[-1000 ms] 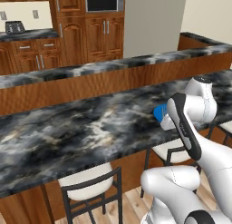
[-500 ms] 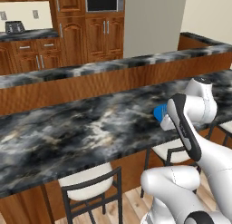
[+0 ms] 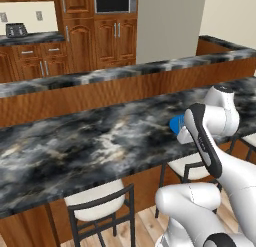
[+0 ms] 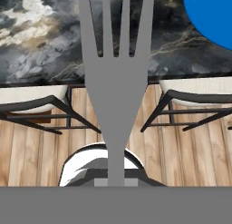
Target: Take the fork and place it on the left side of the plate. Then take the spoon and place it on the right side of the plate. Make sure they're directly next to the plate.
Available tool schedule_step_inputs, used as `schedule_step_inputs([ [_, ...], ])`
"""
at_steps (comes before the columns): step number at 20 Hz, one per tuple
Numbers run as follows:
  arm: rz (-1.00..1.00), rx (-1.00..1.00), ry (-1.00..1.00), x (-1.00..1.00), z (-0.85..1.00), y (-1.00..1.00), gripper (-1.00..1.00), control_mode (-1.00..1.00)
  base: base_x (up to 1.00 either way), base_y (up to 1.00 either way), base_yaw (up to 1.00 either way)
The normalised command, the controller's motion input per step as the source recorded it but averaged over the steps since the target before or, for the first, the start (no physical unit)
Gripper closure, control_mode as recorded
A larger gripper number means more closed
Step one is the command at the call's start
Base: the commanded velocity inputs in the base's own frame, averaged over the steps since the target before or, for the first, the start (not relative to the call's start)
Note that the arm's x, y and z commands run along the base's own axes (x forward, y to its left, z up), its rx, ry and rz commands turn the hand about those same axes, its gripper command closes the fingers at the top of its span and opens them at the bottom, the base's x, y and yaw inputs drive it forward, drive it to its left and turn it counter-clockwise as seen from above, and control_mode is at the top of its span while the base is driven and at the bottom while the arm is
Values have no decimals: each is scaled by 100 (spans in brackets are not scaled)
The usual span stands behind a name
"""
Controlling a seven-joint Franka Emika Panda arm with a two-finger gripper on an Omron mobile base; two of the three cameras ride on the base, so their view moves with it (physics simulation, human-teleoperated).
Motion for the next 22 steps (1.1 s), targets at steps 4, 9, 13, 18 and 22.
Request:
schedule_step_inputs([
  [4, 0, 0, 0, 0, 0, 0, 100, -100, 0, 0, 0],
  [9, 0, 0, 0, 0, 0, 0, 100, -100, 0, 0, 0],
  [13, -2, 0, -1, -4, 0, -1, 100, -100, 0, 0, 0],
  [18, -2, 0, 13, 72, -3, -1, 100, -100, 0, 0, 0],
  [22, 0, 0, 15, 78, 0, -1, 100, -100, 0, 0, 0],
])
